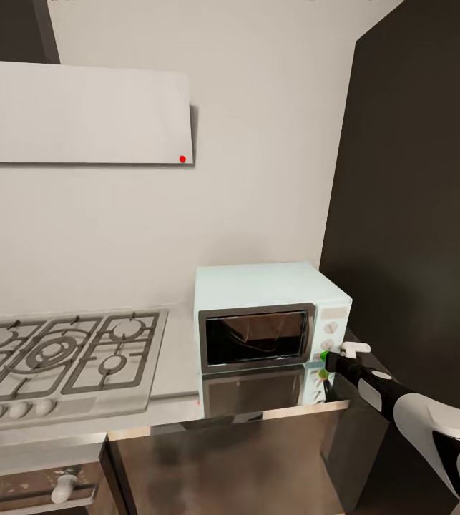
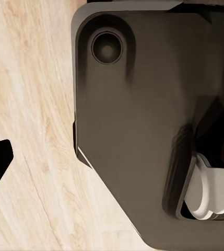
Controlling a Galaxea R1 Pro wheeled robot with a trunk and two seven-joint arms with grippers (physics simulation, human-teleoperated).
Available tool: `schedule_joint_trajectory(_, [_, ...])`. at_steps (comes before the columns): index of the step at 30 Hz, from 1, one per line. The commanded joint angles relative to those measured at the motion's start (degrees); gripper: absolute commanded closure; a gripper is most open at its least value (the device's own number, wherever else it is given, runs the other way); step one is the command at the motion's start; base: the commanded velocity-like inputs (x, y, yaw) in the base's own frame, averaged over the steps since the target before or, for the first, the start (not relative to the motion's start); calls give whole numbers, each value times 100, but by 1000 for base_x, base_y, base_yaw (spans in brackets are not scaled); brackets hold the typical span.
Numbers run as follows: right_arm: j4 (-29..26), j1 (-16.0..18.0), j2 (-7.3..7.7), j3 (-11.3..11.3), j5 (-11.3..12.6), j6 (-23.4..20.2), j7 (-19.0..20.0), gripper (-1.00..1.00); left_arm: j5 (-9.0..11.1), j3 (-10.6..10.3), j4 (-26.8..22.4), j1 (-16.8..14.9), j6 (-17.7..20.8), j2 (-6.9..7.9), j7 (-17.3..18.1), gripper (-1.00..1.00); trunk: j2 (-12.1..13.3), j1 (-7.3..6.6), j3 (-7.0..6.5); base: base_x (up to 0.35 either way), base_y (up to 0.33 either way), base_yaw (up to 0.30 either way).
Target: In the kitchen, take the popcorn bag from the countertop, put it into the microwave, and heat it until the popcorn is cooked so the cooked popcorn ends up inside the bag.
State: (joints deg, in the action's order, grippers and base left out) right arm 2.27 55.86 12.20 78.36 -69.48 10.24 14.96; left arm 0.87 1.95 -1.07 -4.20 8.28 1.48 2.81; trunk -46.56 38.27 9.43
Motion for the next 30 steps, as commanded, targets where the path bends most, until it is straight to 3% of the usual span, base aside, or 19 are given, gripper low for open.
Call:
schedule_joint_trajectory(1, [10, 136, 1, 47, -24, 4, -2, 100, 9, 16, -8, -2, 34, 1, 18, -100, -2, 47, 8, 0, 0, 0])
schedule_joint_trajectory(9, [10, 135, 1, 49, -26, 9, -2, 100, 9, 11, -8, -2, 28, -4, 18, -100, -2, 47, 8, -1, 0, 0])
schedule_joint_trajectory(16, [10, 135, 1, 53, -23, 21, -2, 100, 9, 16, -9, -2, 25, -8, 18, -100, -2, 47, 8, -238, 0, 0])
schedule_joint_trajectory(23, [10, 135, 1, 53, -24, 24, -2, 100, 9, 34, -8, -2, 25, -8, 18, -100, -2, 47, 8, -29, 0, 0])
schedule_joint_trajectory(24, [10, 135, 1, 51, -26, 25, -2, -100, 9, 34, -8, -2, 25, -8, 18, -100, -2, 47, 8, 0, 0, 0])
schedule_joint_trajectory(30, [10, 135, 1, 54, -23, 30, -2, -100, 9, 34, -9, -2, 25, -8, 18, -100, -2, 47, 8, 0, 0, 0])
